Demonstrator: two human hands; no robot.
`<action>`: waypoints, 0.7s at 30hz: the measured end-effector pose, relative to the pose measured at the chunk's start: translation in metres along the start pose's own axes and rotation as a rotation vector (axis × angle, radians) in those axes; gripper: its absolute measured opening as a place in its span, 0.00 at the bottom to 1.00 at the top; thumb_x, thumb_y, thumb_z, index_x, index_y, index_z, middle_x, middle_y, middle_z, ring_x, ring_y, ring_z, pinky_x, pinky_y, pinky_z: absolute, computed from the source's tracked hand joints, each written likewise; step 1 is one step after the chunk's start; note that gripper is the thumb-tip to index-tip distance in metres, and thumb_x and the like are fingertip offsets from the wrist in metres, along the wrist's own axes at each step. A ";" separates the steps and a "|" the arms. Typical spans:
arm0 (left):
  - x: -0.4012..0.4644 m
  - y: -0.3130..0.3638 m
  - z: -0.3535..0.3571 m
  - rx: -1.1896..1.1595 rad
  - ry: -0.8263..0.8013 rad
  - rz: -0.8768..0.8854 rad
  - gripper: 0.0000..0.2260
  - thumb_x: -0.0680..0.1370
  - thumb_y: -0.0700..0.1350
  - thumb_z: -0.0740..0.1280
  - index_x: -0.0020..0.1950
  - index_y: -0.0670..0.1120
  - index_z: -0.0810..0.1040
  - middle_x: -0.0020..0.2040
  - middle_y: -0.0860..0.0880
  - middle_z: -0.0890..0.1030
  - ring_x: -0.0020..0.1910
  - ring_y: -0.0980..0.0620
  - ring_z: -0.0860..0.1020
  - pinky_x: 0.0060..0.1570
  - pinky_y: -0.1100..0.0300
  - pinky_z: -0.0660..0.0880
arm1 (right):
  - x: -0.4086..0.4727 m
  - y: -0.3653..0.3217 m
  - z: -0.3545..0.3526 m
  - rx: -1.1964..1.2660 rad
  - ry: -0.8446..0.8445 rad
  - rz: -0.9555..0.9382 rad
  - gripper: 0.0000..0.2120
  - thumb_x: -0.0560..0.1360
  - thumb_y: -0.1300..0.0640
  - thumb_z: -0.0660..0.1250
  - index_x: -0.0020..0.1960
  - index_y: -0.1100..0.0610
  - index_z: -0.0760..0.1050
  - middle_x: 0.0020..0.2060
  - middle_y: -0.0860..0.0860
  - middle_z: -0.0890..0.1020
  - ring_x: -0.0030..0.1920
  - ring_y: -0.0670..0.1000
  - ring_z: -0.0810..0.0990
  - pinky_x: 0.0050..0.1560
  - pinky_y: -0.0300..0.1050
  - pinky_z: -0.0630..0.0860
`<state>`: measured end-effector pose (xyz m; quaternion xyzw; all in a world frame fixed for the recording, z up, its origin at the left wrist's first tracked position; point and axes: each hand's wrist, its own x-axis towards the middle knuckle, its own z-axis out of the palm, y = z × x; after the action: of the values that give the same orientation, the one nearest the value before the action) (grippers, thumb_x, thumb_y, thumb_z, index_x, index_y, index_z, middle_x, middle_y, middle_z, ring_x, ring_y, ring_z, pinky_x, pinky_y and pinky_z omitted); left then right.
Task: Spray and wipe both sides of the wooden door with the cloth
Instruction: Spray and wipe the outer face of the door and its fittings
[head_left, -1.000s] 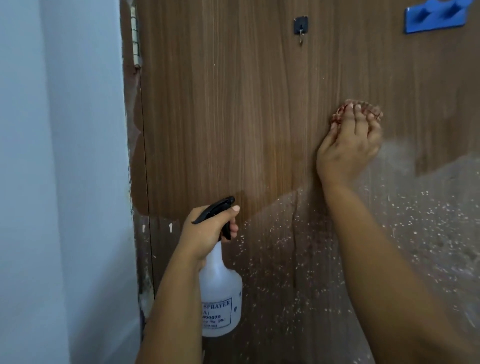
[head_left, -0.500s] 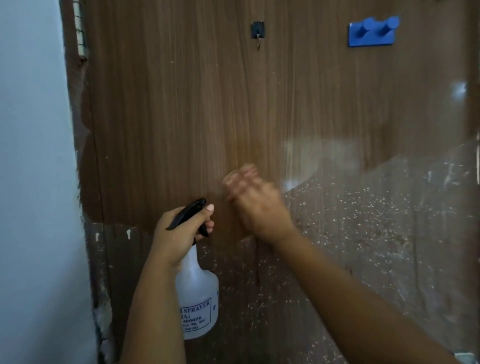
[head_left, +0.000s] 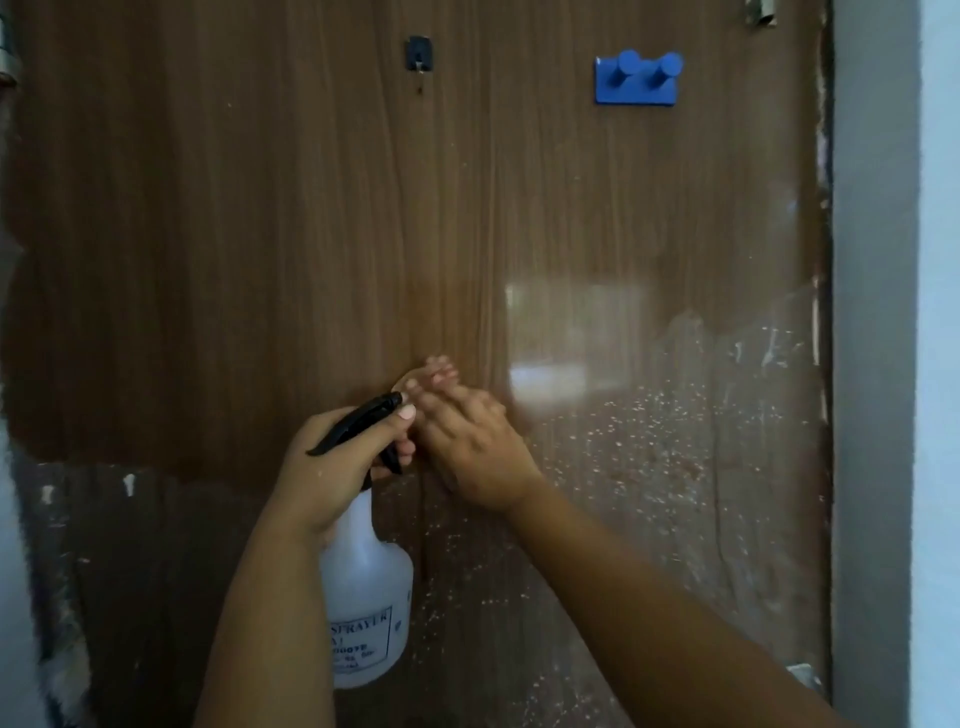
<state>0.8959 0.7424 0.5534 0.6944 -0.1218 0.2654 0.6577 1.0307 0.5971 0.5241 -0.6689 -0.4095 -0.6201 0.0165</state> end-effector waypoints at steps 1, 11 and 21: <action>0.002 0.002 0.008 0.004 -0.003 0.010 0.09 0.76 0.47 0.73 0.47 0.41 0.85 0.41 0.42 0.85 0.44 0.46 0.84 0.48 0.55 0.82 | -0.007 0.017 -0.003 0.010 -0.054 -0.143 0.21 0.78 0.58 0.64 0.71 0.59 0.72 0.70 0.57 0.74 0.70 0.59 0.69 0.63 0.57 0.70; -0.001 -0.005 0.089 -0.007 -0.014 -0.005 0.14 0.75 0.51 0.74 0.48 0.39 0.84 0.42 0.43 0.86 0.47 0.44 0.85 0.55 0.48 0.81 | -0.070 0.206 -0.099 0.027 0.579 1.365 0.21 0.81 0.54 0.59 0.74 0.54 0.69 0.70 0.54 0.72 0.71 0.57 0.65 0.70 0.54 0.66; -0.006 0.004 0.170 0.007 0.005 0.035 0.14 0.75 0.51 0.73 0.45 0.39 0.83 0.41 0.40 0.85 0.43 0.45 0.84 0.54 0.46 0.81 | -0.068 0.209 -0.090 -0.071 -0.003 -0.003 0.21 0.79 0.58 0.64 0.71 0.60 0.72 0.70 0.56 0.74 0.70 0.58 0.69 0.66 0.54 0.67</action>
<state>0.9245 0.5741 0.5543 0.6937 -0.1315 0.2790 0.6509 1.0832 0.3747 0.5886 -0.6693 -0.3884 -0.6333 -0.0086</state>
